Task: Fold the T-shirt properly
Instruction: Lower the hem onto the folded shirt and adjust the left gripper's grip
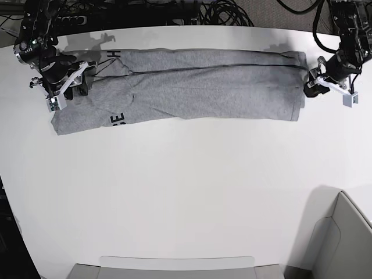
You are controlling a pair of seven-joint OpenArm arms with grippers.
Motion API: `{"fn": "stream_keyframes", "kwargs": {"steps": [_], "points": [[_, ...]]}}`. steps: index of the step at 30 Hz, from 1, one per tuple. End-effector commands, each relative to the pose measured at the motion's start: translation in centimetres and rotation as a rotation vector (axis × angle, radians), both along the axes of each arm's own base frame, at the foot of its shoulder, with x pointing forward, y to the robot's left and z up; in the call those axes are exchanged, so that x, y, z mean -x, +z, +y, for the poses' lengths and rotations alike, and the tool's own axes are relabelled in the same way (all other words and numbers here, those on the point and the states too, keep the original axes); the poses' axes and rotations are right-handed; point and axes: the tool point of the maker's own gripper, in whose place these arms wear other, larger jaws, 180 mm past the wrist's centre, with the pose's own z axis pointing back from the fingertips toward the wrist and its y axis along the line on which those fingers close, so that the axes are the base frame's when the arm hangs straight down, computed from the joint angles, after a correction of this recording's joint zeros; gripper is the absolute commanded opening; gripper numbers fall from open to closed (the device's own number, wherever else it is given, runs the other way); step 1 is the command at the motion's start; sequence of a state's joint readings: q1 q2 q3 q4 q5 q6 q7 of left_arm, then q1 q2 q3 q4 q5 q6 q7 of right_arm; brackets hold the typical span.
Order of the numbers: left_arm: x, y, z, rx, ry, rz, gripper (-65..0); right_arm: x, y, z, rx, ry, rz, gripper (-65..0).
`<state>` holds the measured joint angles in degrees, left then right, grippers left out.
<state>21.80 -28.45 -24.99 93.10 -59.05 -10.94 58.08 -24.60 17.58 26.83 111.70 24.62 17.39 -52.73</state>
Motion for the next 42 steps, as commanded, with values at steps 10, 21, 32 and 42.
{"fn": "stream_keyframes", "kwargs": {"steps": [10, 21, 32, 42], "points": [[0.5, -0.4, -0.1, -0.005, -0.062, -0.013, -38.7, -0.6, 1.0, -0.1, 0.004, 0.010, -0.041, -42.6], [1.9, -3.3, -2.3, 0.047, -0.167, 0.024, -38.8, -0.7, 1.1, -0.3, 0.011, 0.012, -0.040, -42.6], [2.7, -6.2, -2.3, 0.087, -0.132, 0.084, -51.8, -0.7, 1.1, -0.3, 0.011, 0.011, -0.040, -42.6], [0.8, -2.5, 1.4, 0.012, -0.056, -0.026, -65.0, -1.3, 1.5, -0.2, 0.006, 0.009, -0.060, -42.6]]}}
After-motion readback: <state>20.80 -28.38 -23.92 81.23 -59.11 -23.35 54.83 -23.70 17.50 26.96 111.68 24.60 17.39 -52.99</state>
